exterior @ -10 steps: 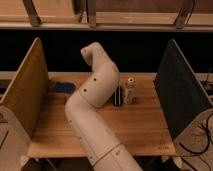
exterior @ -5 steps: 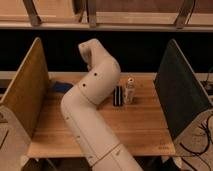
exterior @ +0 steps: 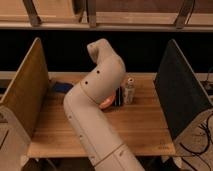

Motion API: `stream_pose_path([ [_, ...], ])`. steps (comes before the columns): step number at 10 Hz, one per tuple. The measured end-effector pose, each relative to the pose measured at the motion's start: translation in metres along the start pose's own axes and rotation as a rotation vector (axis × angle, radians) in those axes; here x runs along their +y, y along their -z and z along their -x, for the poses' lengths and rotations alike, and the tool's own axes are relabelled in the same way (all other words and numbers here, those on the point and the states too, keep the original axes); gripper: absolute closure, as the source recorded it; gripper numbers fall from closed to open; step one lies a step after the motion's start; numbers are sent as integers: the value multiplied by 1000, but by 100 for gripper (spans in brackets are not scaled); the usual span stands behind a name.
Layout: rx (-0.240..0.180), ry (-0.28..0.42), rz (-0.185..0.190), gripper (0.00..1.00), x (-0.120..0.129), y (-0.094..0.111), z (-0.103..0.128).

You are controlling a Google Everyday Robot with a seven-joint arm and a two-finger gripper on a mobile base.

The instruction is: Drag the ceramic bowl in a circle

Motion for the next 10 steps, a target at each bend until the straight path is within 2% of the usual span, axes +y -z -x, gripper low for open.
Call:
stream_pose_path([
  [2,-10,-5,15,100,11,-17,-7],
  [4,26,21,32,100,13,-22,-31],
  [7,102,77,32,100,0,-15,-66],
  [9,134,123,20,100,-14,-5,-82],
  [10,135,148,9,100,-18,3,-82],
])
